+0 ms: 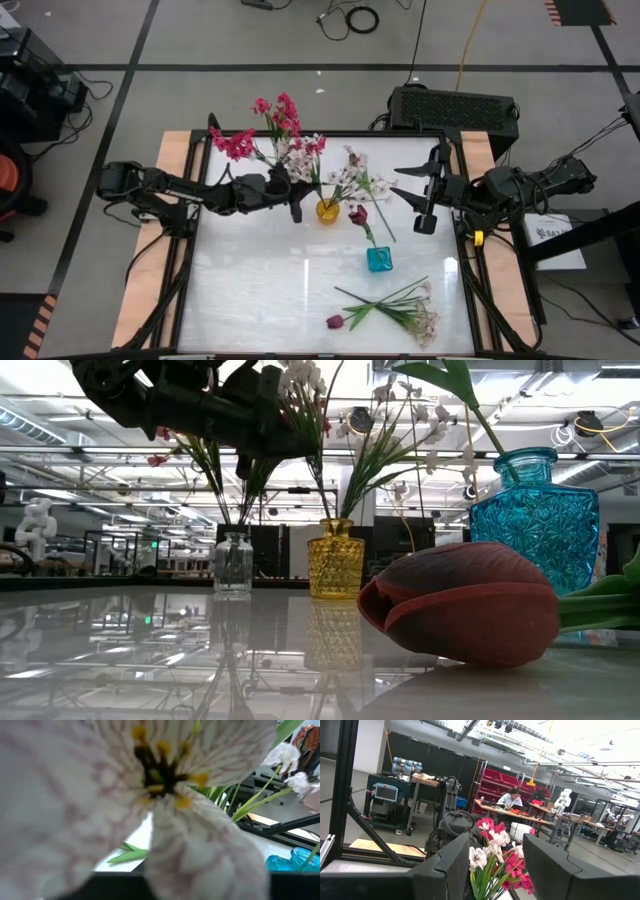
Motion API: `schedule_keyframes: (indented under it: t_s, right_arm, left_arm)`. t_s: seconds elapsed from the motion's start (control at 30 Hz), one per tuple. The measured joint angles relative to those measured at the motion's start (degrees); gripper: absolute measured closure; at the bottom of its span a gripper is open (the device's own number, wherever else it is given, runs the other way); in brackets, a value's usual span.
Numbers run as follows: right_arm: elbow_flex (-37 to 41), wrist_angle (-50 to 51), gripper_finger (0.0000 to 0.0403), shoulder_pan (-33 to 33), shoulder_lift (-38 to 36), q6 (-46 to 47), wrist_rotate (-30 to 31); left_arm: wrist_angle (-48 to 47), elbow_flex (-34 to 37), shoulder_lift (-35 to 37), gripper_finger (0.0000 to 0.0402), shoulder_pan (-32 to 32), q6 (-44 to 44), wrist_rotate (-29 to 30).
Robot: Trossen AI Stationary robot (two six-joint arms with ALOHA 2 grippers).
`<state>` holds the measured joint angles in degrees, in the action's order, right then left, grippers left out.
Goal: Sort flowers into vase by color
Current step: Put the top white flower into the yellow vase
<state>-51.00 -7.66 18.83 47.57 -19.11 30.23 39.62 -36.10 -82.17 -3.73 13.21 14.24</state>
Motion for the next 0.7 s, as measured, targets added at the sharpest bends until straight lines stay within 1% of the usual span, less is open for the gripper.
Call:
schedule_keyframes:
  t_s: [0.17, 0.47, 0.7]
  right_arm:
    - [0.0, 0.0, 0.0225, 0.0, 0.0, 0.0, 0.0]
    - [0.0, 0.2, 0.0225, 0.0, 0.0, 0.0, 0.0]
    - [0.0, 0.2, 0.0225, 0.0, 0.0, 0.0, 0.0]
  left_arm:
    - [-1.2, 0.0, 0.0, 0.0377, 0.0, 0.0, 0.1]
    - [-2.7, 0.0, 0.0, 0.031, 0.9, 0.0, 1.0]
    - [-4.3, 0.0, 0.0, 0.027, 2.6, -0.3, 1.0]
